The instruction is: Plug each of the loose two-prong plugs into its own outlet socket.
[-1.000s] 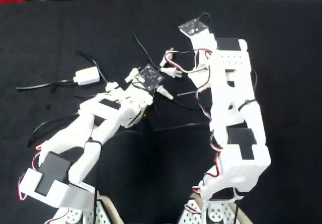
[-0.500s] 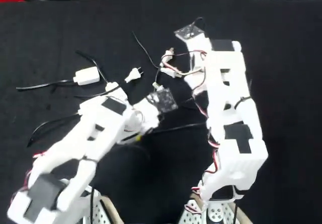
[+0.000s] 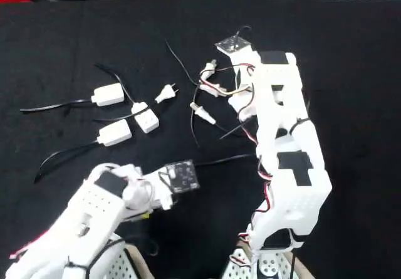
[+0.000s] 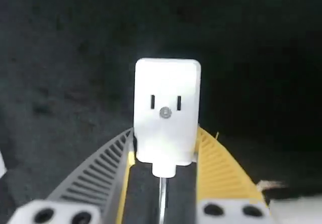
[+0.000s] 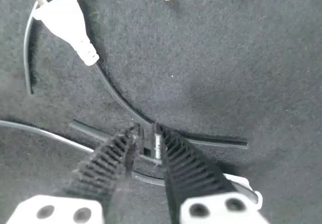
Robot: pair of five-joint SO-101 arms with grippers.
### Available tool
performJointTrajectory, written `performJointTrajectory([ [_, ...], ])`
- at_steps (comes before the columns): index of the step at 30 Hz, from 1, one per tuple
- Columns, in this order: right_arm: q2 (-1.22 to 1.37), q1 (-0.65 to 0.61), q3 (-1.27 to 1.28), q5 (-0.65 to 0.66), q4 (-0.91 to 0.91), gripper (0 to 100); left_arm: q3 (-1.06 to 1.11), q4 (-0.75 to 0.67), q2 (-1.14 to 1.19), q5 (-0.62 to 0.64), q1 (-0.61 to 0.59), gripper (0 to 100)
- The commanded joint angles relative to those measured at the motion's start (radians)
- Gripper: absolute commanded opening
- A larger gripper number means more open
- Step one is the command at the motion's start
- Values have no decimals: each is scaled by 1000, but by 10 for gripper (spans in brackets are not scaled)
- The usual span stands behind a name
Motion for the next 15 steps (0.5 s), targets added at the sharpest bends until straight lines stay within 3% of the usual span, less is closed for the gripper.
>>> performJointTrajectory([
  [1,-8,-12,-2,-9,-8,32,58,-51,-132,71,-42,41],
  [4,-8,-28,21,-11,-37,32,53,26,-245,74,-68,66],
  [10,-8,-32,31,-11,-46,32,-8,207,-483,215,-111,332],
  [15,-8,-32,33,-11,-48,33,-18,270,-651,230,-113,317],
])
